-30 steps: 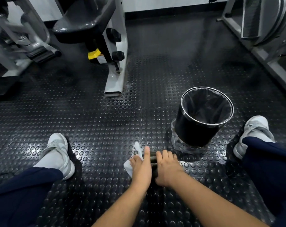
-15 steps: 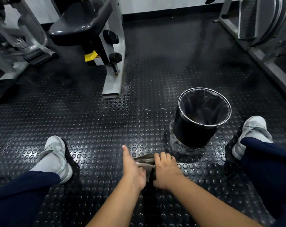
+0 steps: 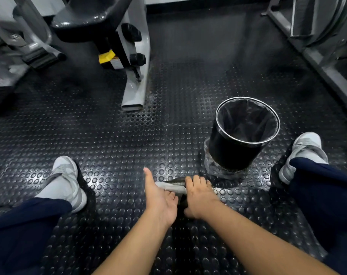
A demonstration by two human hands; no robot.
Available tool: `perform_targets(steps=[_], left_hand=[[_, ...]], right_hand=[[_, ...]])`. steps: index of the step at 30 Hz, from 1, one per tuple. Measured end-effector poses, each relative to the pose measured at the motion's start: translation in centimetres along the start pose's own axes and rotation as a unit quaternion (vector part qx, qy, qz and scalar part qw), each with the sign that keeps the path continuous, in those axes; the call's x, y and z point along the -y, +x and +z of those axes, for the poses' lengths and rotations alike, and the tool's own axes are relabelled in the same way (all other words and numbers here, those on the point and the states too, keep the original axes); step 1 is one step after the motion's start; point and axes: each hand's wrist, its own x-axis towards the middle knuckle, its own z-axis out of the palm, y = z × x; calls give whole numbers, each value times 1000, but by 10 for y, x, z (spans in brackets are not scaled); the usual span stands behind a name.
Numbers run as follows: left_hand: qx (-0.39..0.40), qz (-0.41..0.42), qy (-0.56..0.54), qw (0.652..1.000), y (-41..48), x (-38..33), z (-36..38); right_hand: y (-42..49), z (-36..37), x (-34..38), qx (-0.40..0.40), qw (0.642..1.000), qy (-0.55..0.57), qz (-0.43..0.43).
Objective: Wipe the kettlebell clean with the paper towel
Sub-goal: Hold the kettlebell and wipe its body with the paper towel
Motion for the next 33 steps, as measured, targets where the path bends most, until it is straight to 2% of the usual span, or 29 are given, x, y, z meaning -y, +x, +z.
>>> perform_targets(steps=[9,15,16,20,22,27,30,33], left_hand=[[-32,24,-30,999,19,-6,-4],[55,-16,-36,998,9,12,10],[49,-6,-32,998,11,10,9],[-57,39,-12,998,24,-5,0],[-45,41,-21,998,22,-7,2],[46,-25,-31,998,-3,10,16],[36,-11,-56,998,2,15,16],[-11,19,-50,999,8,9,10]], right_hand=[[-1,-3,-2,-2,1000,3,-5],[4,3,0,-8,1000,10,5],[4,3,-1,-6,1000,11,5],[0,0,-2,-11,1000,-6,-7],[1,1,-2,-14,1000,-8,-8],[3,3,-2,-19,1000,13,-6],[2,4,-5,-21,1000,17,-8],[0,2,-5,-14,1000,-3,-13]])
